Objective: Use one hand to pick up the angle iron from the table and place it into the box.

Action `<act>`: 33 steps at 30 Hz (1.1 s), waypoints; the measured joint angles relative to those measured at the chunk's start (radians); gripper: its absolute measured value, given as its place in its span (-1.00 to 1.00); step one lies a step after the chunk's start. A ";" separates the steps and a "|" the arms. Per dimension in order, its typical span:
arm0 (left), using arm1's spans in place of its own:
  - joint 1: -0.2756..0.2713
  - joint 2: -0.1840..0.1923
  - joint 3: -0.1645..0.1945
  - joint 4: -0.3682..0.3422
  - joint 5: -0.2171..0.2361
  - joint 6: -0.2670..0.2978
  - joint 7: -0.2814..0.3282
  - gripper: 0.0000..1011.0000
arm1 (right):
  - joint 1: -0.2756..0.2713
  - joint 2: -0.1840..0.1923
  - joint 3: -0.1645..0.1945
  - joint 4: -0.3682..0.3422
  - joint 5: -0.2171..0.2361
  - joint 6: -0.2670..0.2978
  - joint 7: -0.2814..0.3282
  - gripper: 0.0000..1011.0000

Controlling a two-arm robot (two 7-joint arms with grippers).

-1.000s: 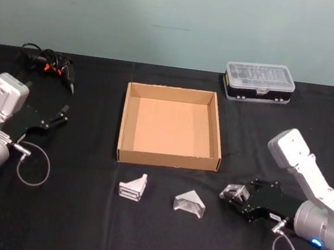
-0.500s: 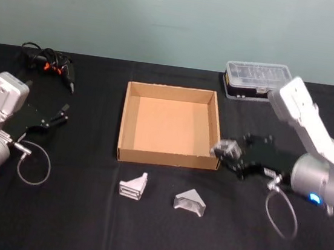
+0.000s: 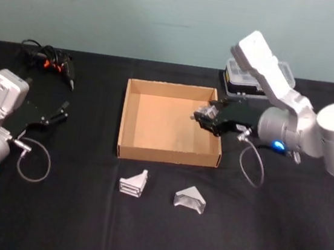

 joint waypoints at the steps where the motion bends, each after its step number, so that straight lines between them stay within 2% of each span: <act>1: 0.000 0.000 0.000 0.000 0.000 0.000 0.000 1.00 | 0.011 -0.010 -0.004 0.018 -0.005 0.000 0.001 -0.07; 2: 0.000 0.000 0.000 0.000 0.000 0.000 0.000 1.00 | 0.031 -0.030 -0.011 0.054 -0.012 0.000 0.002 -0.07; 7: 0.000 0.000 0.000 0.000 0.000 0.000 0.000 1.00 | 0.075 -0.085 -0.026 0.148 -0.034 -0.013 0.004 -0.07; 15: 0.000 0.000 0.000 0.000 0.000 0.000 0.000 1.00 | 0.122 -0.158 -0.045 0.304 -0.071 -0.048 0.003 -0.07; 24: 0.000 0.000 0.000 0.000 0.000 0.000 0.000 1.00 | 0.139 -0.201 -0.044 0.403 -0.101 -0.079 -0.009 -0.07; 33: 0.000 0.000 0.000 0.000 0.000 0.000 0.000 1.00 | 0.140 -0.204 -0.044 0.409 -0.109 -0.086 -0.013 -0.07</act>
